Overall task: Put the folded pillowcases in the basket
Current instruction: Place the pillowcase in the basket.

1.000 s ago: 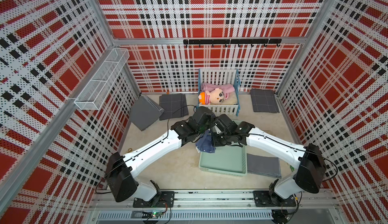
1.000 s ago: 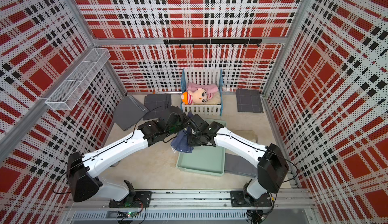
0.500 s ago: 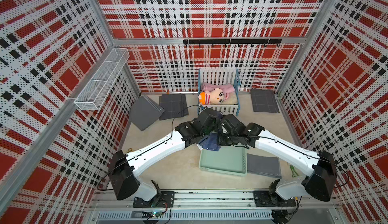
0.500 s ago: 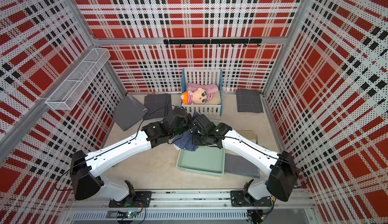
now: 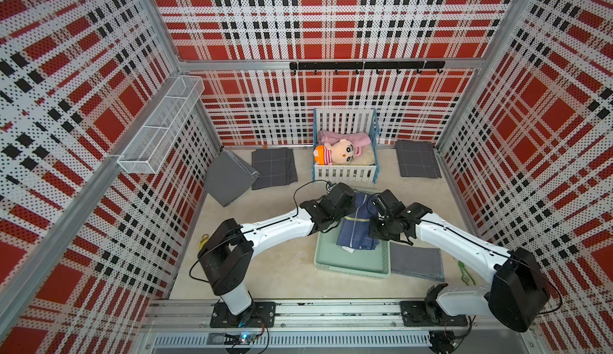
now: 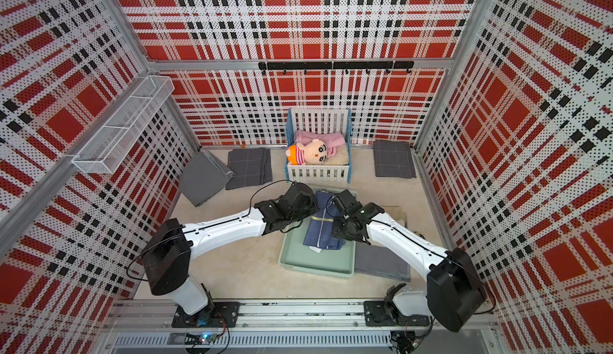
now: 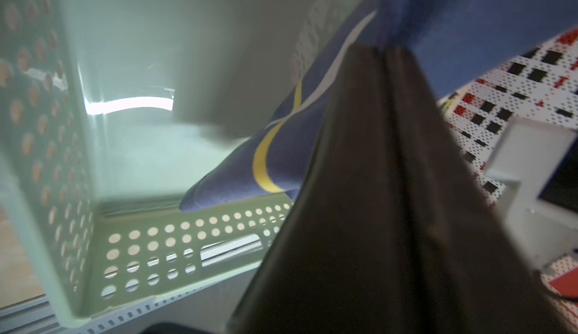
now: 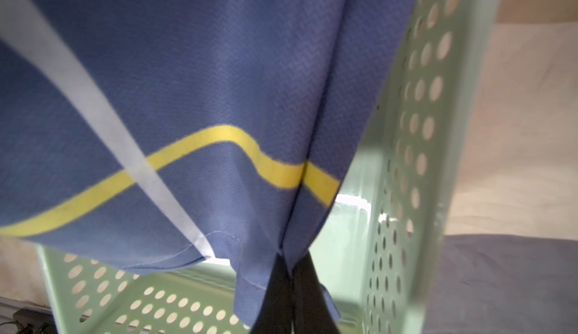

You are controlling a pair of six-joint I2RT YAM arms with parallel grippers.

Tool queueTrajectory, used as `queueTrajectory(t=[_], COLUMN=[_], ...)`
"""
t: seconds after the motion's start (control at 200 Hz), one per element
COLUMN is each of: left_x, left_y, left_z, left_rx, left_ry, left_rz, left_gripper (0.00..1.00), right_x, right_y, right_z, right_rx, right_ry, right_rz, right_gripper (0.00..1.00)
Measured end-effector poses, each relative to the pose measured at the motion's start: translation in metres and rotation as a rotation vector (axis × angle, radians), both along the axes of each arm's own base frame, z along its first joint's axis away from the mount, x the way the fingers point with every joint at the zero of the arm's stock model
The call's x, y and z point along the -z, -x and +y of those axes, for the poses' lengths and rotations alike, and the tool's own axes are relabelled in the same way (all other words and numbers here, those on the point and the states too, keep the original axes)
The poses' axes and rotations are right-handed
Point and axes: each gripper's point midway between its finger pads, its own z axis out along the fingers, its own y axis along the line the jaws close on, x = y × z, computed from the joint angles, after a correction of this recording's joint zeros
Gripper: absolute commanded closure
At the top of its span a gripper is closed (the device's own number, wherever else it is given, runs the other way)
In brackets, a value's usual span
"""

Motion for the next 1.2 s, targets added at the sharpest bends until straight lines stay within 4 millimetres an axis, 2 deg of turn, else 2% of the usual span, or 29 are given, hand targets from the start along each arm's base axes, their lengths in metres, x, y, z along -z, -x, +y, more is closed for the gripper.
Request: queueTrajectory(t=[0.15, 0.316, 0.331, 0.361, 0.401, 0.446, 0.521, 0.566, 0.671, 0.822, 0.902, 1.007, 1.202], left_x=[0.033, 0.043, 0.044, 0.045, 0.048, 0.051, 0.052, 0.050, 0.039, 0.001, -0.011, -0.007, 0.017], left_y=[-0.003, -0.006, -0.007, -0.008, -0.008, -0.008, -0.007, -0.008, -0.006, -0.008, -0.010, -0.009, 0.000], left_z=[0.015, 0.025, 0.026, 0.027, 0.028, 0.029, 0.030, 0.032, 0.038, 0.051, 0.058, 0.067, 0.071], left_rx=[-0.020, -0.038, -0.039, -0.039, -0.037, -0.036, -0.017, -0.018, -0.011, -0.020, -0.021, -0.011, 0.041], left_ry=[-0.037, -0.048, -0.049, -0.051, -0.057, -0.063, -0.084, -0.094, -0.116, -0.135, -0.153, -0.222, -0.319], left_rz=[0.070, 0.091, 0.092, 0.096, 0.103, 0.110, 0.106, 0.097, 0.075, 0.000, -0.024, -0.019, 0.031], left_gripper=[1.00, 1.00, 0.97, 0.89, 0.77, 0.63, 0.50, 0.45, 0.43, 0.41, 0.40, 0.39, 0.38], right_x=[0.020, 0.025, 0.026, 0.029, 0.033, 0.036, 0.037, 0.035, 0.025, -0.003, -0.021, -0.035, -0.042], right_y=[0.008, 0.009, 0.010, 0.010, 0.011, 0.012, 0.013, 0.013, 0.006, -0.010, -0.019, -0.029, -0.038], right_z=[0.007, 0.015, 0.016, 0.016, 0.017, 0.017, 0.016, 0.017, 0.020, 0.024, 0.023, 0.019, 0.003], right_rx=[-0.019, -0.036, -0.037, -0.039, -0.040, -0.045, -0.051, -0.051, -0.059, -0.056, -0.052, -0.049, -0.037], right_ry=[-0.023, -0.053, -0.053, -0.051, -0.049, -0.041, -0.034, -0.033, -0.032, -0.035, -0.030, 0.000, 0.073], right_rz=[0.064, 0.091, 0.095, 0.106, 0.119, 0.131, 0.136, 0.135, 0.108, 0.031, -0.025, -0.081, -0.116], right_gripper=[1.00, 1.00, 0.98, 0.84, 0.71, 0.65, 0.54, 0.48, 0.47, 0.45, 0.43, 0.39, 0.35])
